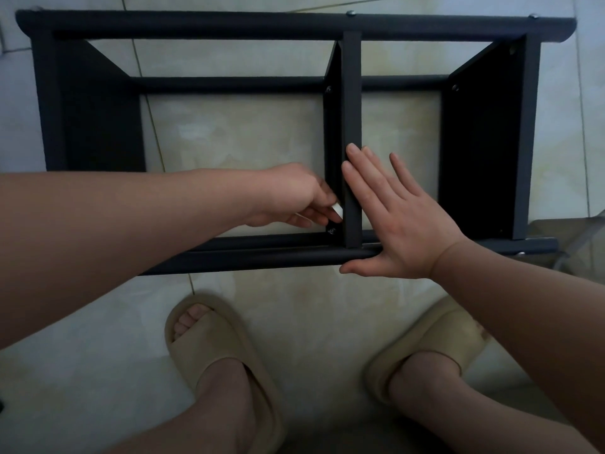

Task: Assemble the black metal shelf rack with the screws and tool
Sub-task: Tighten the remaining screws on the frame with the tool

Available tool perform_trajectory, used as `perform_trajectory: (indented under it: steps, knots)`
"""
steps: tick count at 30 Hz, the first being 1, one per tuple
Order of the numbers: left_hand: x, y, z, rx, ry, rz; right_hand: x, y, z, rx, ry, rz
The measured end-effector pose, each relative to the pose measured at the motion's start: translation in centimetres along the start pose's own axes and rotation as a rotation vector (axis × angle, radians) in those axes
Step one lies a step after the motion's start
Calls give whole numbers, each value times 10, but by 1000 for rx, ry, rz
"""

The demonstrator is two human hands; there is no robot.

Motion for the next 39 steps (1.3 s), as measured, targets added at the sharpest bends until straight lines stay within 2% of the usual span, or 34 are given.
perform_trajectory:
  steps: [17, 39]
  knots:
    - [-1, 10, -11, 89, -42, 331, -1, -1, 0, 4, 5, -5]
    - [10, -4, -14, 104, -162, 482, -1, -1, -1, 22, 2, 3]
Point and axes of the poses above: each hand's wrist, its own z-axis towards the middle knuckle, its own y-axis out of the back of the hand, x = y × z, the point moved 4 cm from there along z, towards the middle knuckle, and after that the axes turned 5 degrees about -z, right-handed, at the moved point
